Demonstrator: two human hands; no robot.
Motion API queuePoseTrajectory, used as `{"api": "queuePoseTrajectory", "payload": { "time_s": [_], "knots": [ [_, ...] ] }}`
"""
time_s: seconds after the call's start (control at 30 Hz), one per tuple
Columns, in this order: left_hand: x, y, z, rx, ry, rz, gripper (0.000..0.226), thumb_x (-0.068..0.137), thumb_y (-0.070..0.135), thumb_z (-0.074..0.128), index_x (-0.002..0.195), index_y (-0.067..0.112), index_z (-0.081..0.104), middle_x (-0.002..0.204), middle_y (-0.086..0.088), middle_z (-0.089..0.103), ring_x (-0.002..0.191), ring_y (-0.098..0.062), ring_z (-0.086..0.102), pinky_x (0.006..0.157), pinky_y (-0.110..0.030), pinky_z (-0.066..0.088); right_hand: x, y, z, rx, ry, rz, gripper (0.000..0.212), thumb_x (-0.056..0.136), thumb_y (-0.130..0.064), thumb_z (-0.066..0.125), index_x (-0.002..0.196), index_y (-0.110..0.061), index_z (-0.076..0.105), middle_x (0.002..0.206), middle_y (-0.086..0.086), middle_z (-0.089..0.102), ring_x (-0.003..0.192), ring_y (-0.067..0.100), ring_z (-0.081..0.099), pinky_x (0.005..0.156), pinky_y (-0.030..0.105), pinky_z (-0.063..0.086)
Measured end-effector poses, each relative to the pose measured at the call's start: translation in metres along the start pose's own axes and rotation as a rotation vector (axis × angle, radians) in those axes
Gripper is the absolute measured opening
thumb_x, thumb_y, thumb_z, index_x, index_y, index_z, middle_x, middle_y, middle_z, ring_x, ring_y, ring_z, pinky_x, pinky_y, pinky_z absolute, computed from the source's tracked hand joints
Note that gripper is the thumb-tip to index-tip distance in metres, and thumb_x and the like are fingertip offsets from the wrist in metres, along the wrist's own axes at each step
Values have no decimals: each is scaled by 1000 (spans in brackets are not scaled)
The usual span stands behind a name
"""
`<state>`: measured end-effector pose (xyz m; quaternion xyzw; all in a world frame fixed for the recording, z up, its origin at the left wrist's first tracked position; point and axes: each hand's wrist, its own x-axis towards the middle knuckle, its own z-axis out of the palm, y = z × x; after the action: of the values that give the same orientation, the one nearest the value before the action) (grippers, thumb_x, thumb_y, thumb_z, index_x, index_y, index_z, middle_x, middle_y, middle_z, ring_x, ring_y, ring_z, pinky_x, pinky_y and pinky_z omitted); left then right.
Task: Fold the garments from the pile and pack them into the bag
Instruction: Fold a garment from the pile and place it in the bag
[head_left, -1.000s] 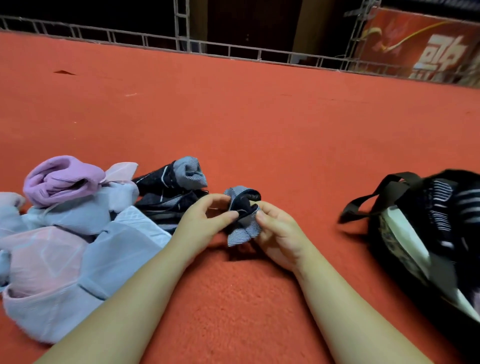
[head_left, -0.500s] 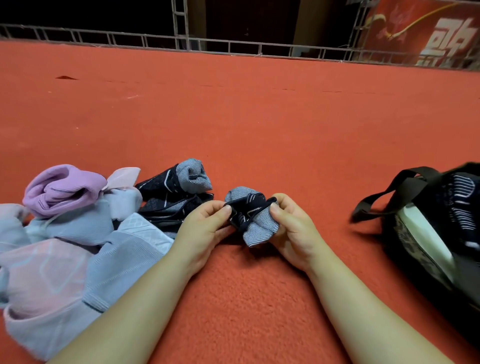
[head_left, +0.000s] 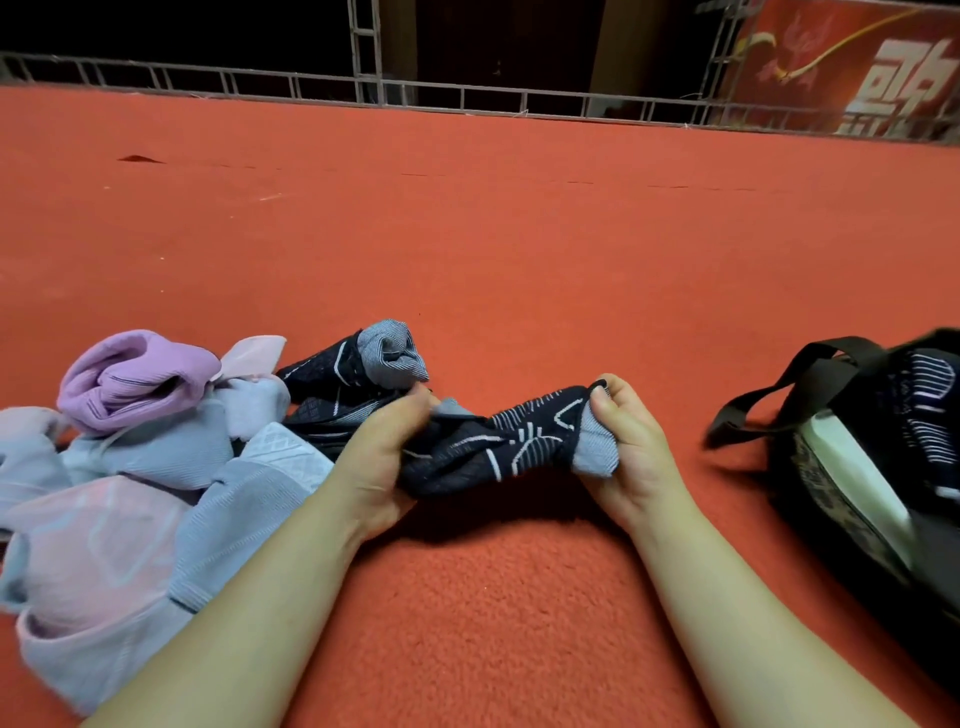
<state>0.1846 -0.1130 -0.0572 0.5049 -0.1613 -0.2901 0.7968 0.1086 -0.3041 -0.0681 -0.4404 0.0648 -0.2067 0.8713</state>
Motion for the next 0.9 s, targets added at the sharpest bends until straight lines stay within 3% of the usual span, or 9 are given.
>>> {"api": "queuePoseTrajectory", "payload": {
  "time_s": [0.1,0.2,0.3,0.43,0.5,0.6,0.7,0.8,0.9],
  "knots": [
    [1,-8,-1,413,-10,103,21,86,22,61,71,9,56,64,8,65,59,-3,57,60,-22,44,-1,-8,-4,98,-14,0,16,75,-11,53,89,-17,49,67,3,61,57,15,61,55,25,54],
    [8,2,-5,-6,144,134,43,99,28,38,93,2,71,95,-16,72,90,-24,68,83,-35,54,-1,-11,-9,138,-70,13,35,64,-15,72,92,-17,52,72,7,65,63,19,66,60,30,57],
    [12,10,-12,-321,240,164,50,99,41,34,110,0,61,108,-23,66,106,-33,63,97,-43,46,2,-10,-14,113,-101,-6,48,56,-18,82,95,-17,54,79,9,67,70,22,67,66,35,58],
    [9,17,-11,-417,341,169,50,97,48,36,89,7,63,84,-10,69,81,-20,68,83,-36,53,-1,-6,-11,-157,-141,50,24,66,-6,58,88,-14,57,69,4,61,60,16,60,57,24,50],
    [8,13,-6,-294,367,140,55,97,49,35,85,4,65,82,-10,71,79,-20,68,80,-36,56,-5,-6,-8,-479,-273,99,20,64,-18,58,82,-13,63,70,3,60,62,13,55,57,24,44],
    [8,0,3,-44,380,124,60,97,48,34,81,-1,66,79,-13,73,75,-26,66,76,-37,54,-12,-9,-1,-719,-413,209,42,69,-53,61,83,-14,69,80,6,67,73,15,60,67,25,48],
    [7,-3,7,-22,371,174,58,87,53,41,73,1,63,75,-14,71,65,-28,63,74,-40,52,-17,-9,5,-918,-395,248,30,71,-49,69,78,-19,71,76,0,70,72,12,62,70,30,48],
    [7,-4,0,-34,355,246,48,79,58,50,58,16,58,57,-5,60,59,-25,54,72,-41,47,-18,-5,9,-827,-324,230,12,81,-18,71,70,-15,68,67,2,67,60,12,61,62,29,47],
    [5,-5,0,231,369,285,36,91,47,52,65,22,50,57,3,45,45,-9,42,45,-25,40,-17,-11,6,-569,-195,159,13,78,-16,65,65,-14,65,61,2,65,53,11,60,52,23,49]
  ]
}}
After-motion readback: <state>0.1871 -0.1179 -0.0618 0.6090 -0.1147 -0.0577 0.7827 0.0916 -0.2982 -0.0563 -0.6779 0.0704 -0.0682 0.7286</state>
